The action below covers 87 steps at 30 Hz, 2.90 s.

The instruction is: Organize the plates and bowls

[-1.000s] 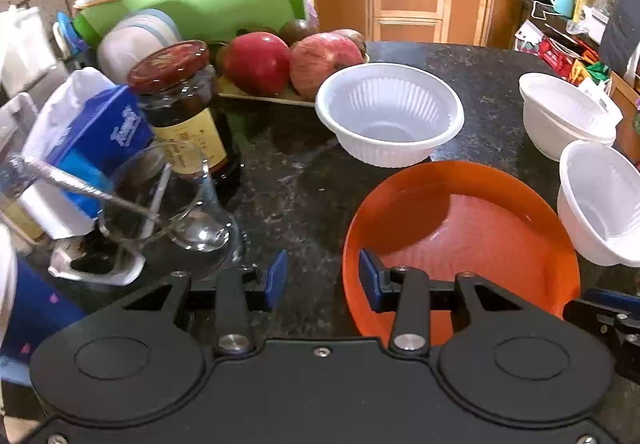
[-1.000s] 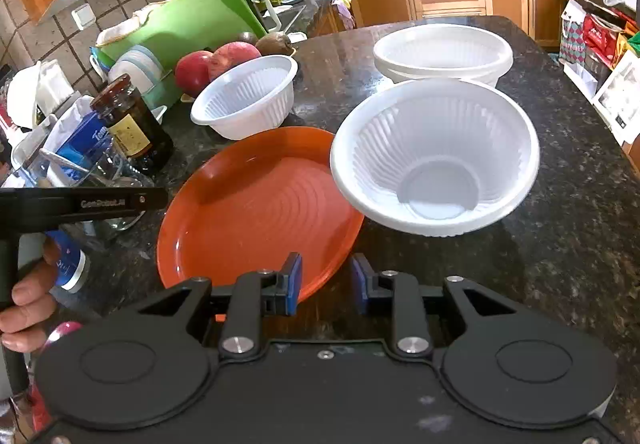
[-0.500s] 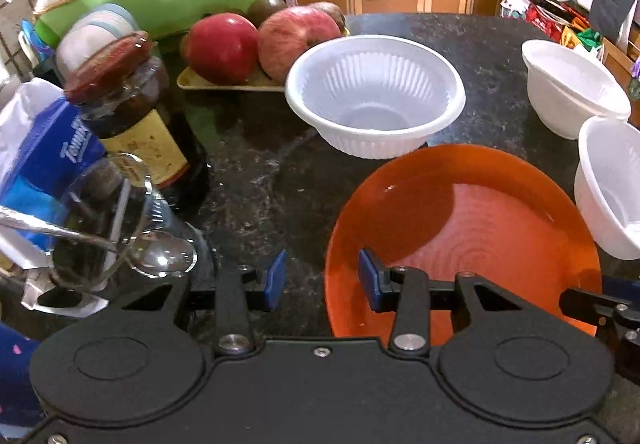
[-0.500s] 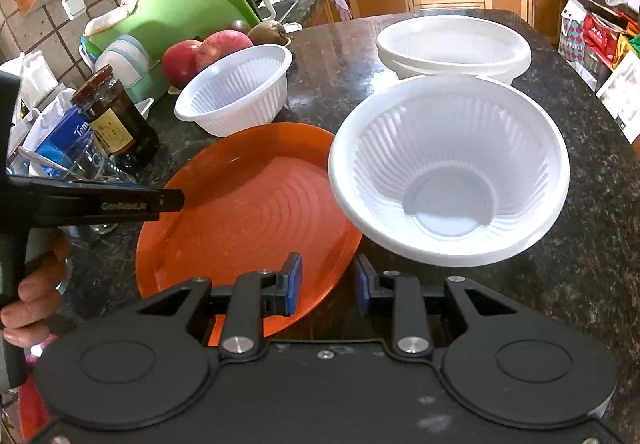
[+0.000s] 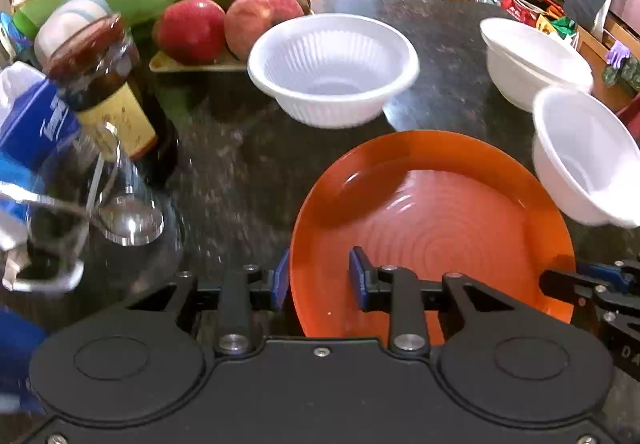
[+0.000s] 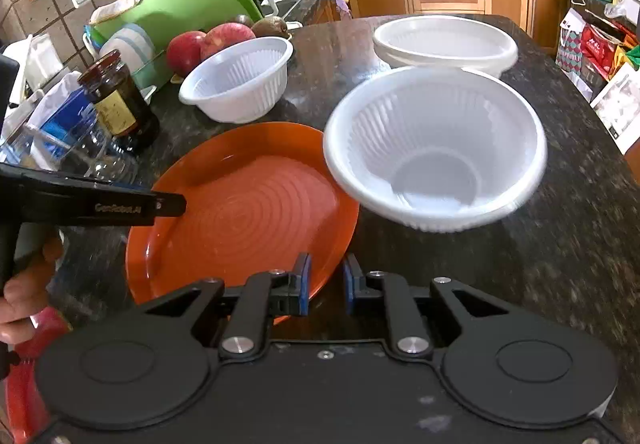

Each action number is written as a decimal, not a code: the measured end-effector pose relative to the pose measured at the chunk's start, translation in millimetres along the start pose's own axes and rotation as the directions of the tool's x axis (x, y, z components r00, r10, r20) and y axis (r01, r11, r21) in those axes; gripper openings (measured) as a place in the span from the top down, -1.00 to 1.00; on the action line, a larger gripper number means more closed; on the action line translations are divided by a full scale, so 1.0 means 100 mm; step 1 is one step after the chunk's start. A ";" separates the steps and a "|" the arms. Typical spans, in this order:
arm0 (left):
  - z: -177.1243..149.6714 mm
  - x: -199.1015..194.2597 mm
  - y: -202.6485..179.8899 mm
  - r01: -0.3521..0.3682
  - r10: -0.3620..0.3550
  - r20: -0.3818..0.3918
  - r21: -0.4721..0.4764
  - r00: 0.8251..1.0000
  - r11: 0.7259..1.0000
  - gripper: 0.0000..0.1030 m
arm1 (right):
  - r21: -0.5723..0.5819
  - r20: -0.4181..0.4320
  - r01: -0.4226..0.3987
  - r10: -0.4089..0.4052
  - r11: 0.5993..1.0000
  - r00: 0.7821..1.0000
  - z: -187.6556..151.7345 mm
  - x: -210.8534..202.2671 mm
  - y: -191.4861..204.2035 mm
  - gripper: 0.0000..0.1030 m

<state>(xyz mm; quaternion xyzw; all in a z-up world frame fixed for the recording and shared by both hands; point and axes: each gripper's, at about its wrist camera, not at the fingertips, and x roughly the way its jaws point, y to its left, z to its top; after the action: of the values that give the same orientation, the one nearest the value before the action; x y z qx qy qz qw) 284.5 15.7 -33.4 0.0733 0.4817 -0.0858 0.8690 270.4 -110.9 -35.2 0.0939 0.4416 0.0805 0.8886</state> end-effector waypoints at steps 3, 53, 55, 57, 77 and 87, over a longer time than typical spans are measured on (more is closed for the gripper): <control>-0.11 -0.10 -0.06 0.017 -0.017 -0.031 0.002 0.999 1.000 0.23 | -0.013 -0.008 -0.001 0.001 1.000 1.000 -0.11 -0.12 -0.05 0.67; -0.81 -0.55 -1.01 -0.050 0.051 -0.003 -0.232 0.999 0.971 0.37 | -0.117 0.032 -0.078 0.082 0.990 0.996 -0.57 -0.78 -0.99 0.70; -0.80 -0.57 -1.04 -0.053 0.055 0.001 -0.233 0.999 0.971 0.37 | -0.116 0.044 -0.079 0.084 0.990 0.995 -0.55 -0.80 -1.00 0.70; -0.80 -0.59 -1.05 -0.049 0.053 0.009 -0.238 0.999 0.970 0.37 | -0.122 0.059 -0.075 0.082 0.990 0.995 -0.54 -0.83 -1.00 0.70; -0.94 -0.85 -1.00 -0.025 0.047 0.070 -0.285 0.996 0.958 0.38 | -0.156 0.062 -0.085 0.096 0.984 0.993 -0.56 -0.91 -0.94 0.70; -1.06 -1.14 -0.81 -0.015 0.052 0.119 -0.291 0.992 0.956 0.38 | -0.165 0.100 -0.096 0.113 0.982 0.988 -0.55 -1.06 -0.66 0.70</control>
<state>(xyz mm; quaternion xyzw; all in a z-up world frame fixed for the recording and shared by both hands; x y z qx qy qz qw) 119.9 -32.0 3.6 -0.0521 0.4323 -0.0038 0.9002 167.3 -193.4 -2.0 0.0497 0.3789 0.1570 0.9107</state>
